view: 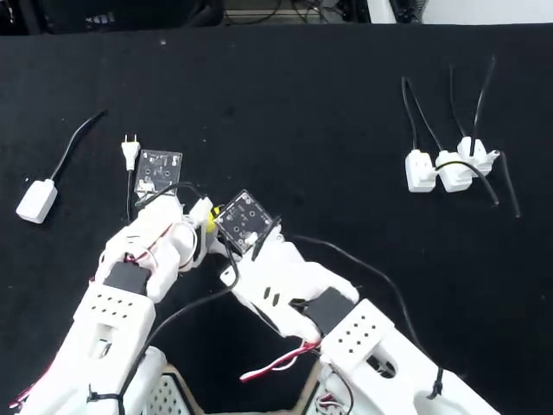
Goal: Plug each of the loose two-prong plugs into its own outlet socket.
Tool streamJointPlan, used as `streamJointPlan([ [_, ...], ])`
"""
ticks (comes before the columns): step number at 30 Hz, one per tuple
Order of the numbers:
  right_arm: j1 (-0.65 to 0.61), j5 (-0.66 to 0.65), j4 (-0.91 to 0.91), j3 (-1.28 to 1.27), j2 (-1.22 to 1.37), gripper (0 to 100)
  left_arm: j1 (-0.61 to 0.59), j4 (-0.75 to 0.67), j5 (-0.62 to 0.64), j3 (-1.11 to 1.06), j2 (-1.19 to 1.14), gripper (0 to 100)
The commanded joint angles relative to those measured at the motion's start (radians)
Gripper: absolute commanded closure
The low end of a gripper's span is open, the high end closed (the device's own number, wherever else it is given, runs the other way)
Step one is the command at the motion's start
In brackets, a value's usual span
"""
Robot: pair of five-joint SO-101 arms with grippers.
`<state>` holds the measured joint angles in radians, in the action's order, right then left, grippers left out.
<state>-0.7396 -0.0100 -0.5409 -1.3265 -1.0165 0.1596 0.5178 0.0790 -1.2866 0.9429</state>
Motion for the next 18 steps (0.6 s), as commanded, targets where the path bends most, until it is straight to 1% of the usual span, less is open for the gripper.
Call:
streamJointPlan([
  [1, 0.038, 0.028, 0.009, 0.041, -0.070, 98.8, 0.002, 0.003, -0.002, -0.010, -0.015, 80],
  [18, 0.038, 0.028, 0.009, 0.039, -0.074, 98.8, 0.004, 0.000, 0.000, -0.030, -0.008, 80],
])
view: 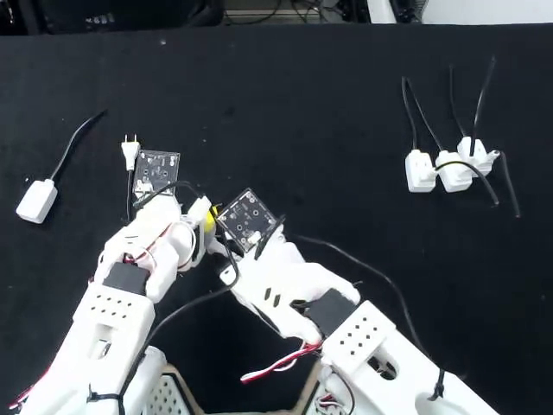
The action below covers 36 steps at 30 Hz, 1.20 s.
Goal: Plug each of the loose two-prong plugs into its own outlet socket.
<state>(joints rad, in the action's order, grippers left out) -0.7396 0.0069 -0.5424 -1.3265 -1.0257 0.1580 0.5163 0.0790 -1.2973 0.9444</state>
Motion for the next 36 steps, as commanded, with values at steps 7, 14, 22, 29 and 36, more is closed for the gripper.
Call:
streamJointPlan([
  [7, 0.038, 0.009, 0.011, 0.039, -0.065, 98.8, 0.005, 0.003, 0.000, -0.019, -0.015, 80],
  [14, 0.038, 0.009, 0.011, 0.039, -0.065, 98.8, 0.001, 0.002, 0.000, -0.019, -0.018, 80],
  [22, 0.038, 0.009, 0.011, 0.039, -0.065, 98.8, -0.004, 0.006, 0.040, -0.021, -0.018, 80],
  [29, 0.038, 0.009, 0.011, 0.039, -0.065, 98.8, -0.024, 0.006, 0.060, -0.021, -0.020, 80],
  [36, 0.038, 0.009, 0.011, 0.039, -0.065, 98.8, -0.024, 0.006, 0.058, -0.021, -0.020, 80],
])
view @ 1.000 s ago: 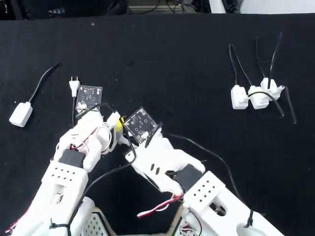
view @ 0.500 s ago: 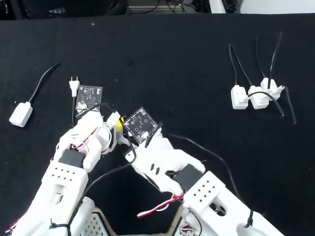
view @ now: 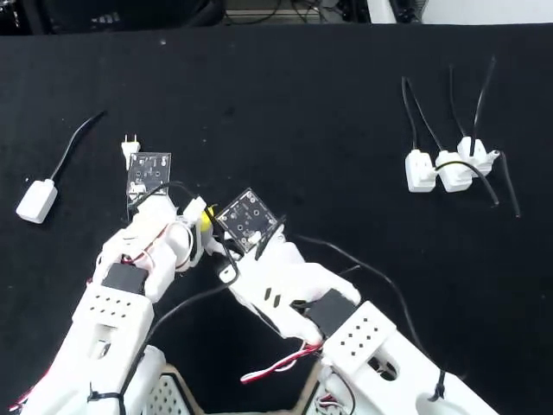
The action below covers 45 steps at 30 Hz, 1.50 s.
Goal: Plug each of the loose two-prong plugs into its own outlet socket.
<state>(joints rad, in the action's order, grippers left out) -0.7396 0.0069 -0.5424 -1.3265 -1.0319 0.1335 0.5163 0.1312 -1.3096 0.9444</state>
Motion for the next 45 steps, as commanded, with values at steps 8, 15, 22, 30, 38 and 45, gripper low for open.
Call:
streamJointPlan([
  [8, 0.038, 0.009, 0.011, 0.039, -0.059, 98.8, 0.008, 0.005, 0.003, -0.019, -0.020, 80],
  [15, 0.038, 0.009, 0.011, 0.041, -0.059, 98.8, 0.007, 0.006, 0.011, -0.021, -0.020, 80],
  [22, 0.038, 0.009, 0.011, 0.041, -0.059, 98.8, 0.007, 0.034, 0.011, -0.012, -0.020, 80],
  [30, 0.038, 0.009, 0.011, 0.041, -0.059, 98.8, 0.008, 0.035, 0.009, -0.012, -0.020, 80],
  [38, 0.038, 0.009, 0.011, 0.041, -0.059, 98.8, 0.008, 0.038, 0.005, -0.012, -0.020, 80],
  [45, 0.038, 0.009, 0.011, 0.042, -0.059, 98.8, 0.008, 0.043, 0.005, -0.005, -0.021, 84],
])
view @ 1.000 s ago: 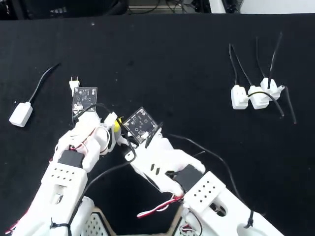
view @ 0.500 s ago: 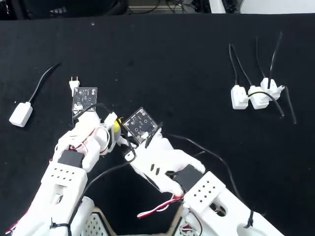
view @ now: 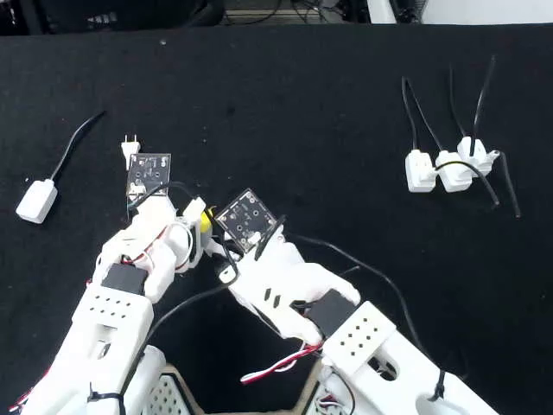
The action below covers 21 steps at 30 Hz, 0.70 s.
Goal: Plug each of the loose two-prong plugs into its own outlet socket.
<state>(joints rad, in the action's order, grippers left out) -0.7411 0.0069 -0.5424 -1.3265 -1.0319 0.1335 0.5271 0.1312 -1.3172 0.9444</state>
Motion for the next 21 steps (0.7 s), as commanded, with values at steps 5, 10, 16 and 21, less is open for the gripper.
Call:
streamJointPlan([
  [5, 0.040, 0.009, 0.011, 0.042, -0.059, 98.8, 0.008, 0.032, 0.005, 0.002, -0.021, 84],
  [10, 0.040, 0.009, 0.011, 0.042, -0.059, 98.8, 0.008, 0.032, 0.003, 0.002, -0.021, 84],
  [16, 0.040, 0.009, 0.011, 0.041, -0.059, 98.8, 0.001, 0.032, 0.005, 0.007, -0.020, 84],
  [21, 0.040, 0.009, 0.011, 0.041, -0.059, 98.8, 0.010, 0.032, 0.003, 0.005, -0.020, 84],
])
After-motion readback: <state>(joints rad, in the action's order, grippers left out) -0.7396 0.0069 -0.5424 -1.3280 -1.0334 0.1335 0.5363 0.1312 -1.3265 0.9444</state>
